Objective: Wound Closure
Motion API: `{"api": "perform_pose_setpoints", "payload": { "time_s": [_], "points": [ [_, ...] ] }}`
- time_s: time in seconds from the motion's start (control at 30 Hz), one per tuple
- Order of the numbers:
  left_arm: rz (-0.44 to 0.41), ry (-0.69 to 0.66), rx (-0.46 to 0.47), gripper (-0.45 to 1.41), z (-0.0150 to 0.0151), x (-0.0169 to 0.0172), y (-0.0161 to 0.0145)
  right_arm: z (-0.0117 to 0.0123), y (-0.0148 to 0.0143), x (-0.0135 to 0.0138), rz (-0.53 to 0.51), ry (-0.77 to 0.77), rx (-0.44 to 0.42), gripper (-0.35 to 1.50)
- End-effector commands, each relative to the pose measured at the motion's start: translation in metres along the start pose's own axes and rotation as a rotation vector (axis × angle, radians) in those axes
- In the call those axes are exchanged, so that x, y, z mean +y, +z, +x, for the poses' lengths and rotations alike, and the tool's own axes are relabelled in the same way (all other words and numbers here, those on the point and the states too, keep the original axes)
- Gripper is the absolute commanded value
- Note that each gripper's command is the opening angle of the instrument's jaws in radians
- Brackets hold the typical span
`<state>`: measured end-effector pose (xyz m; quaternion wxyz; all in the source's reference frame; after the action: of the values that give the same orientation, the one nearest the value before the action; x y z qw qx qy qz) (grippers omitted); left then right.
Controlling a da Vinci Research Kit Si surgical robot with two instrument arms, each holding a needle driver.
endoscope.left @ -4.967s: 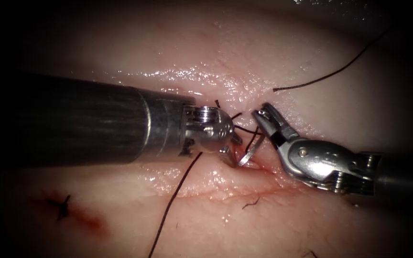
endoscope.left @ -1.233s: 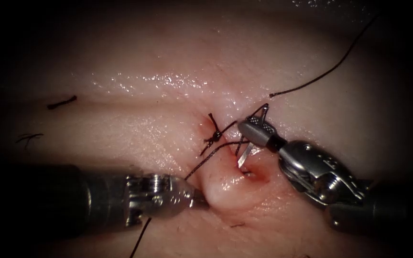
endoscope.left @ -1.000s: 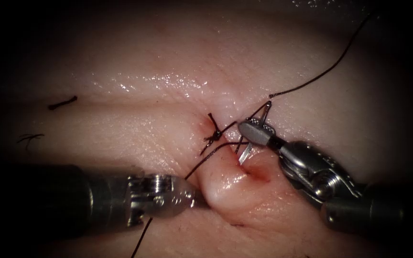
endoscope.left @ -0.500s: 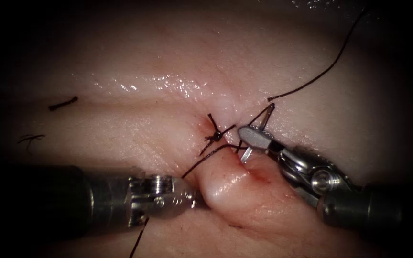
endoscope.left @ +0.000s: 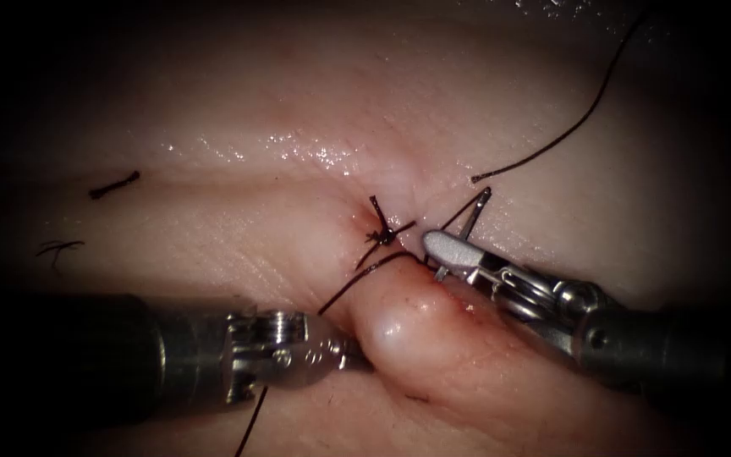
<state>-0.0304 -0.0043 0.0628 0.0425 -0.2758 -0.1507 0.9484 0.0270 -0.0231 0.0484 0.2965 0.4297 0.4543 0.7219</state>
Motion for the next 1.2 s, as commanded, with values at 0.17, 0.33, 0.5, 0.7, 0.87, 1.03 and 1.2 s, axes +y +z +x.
{"api": "perform_pose_setpoints", "payload": {
  "time_s": [0.17,0.33,0.5,0.7,0.87,1.03,1.2],
  "points": [
    [-0.001,0.0,0.0,0.09,0.0,0.0001,0.0007,-0.0014,0.0011,-0.0007,0.027,0.074,-0.027,-0.35],
    [-0.001,0.001,0.0,0.07,-0.0001,0.0,0.0007,-0.0026,0.0014,-0.0013,0.051,0.145,-0.063,-0.35],
    [-0.002,0.002,0.0,0.07,-0.0001,0.0,0.0006,-0.0029,0.0014,-0.0015,0.052,0.177,-0.072,-0.35],
    [-0.002,0.002,0.0,0.05,-0.0001,0.0,0.0006,-0.003,0.0013,-0.0015,0.052,0.207,-0.082,-0.35],
    [-0.003,0.002,0.001,0.05,-0.0002,0.0,0.0005,-0.0032,0.0013,-0.0017,0.06,0.232,-0.084,-0.35],
    [-0.004,0.003,0.001,0.04,-0.0003,0.0,0.0005,-0.0034,0.0013,-0.0024,0.071,0.245,-0.085,-0.35],
    [-0.006,0.002,0.001,0.04,-0.0002,0.0001,0.0002,-0.0027,0.001,-0.0022,0.071,0.221,-0.08,-0.35]
  ]
}}
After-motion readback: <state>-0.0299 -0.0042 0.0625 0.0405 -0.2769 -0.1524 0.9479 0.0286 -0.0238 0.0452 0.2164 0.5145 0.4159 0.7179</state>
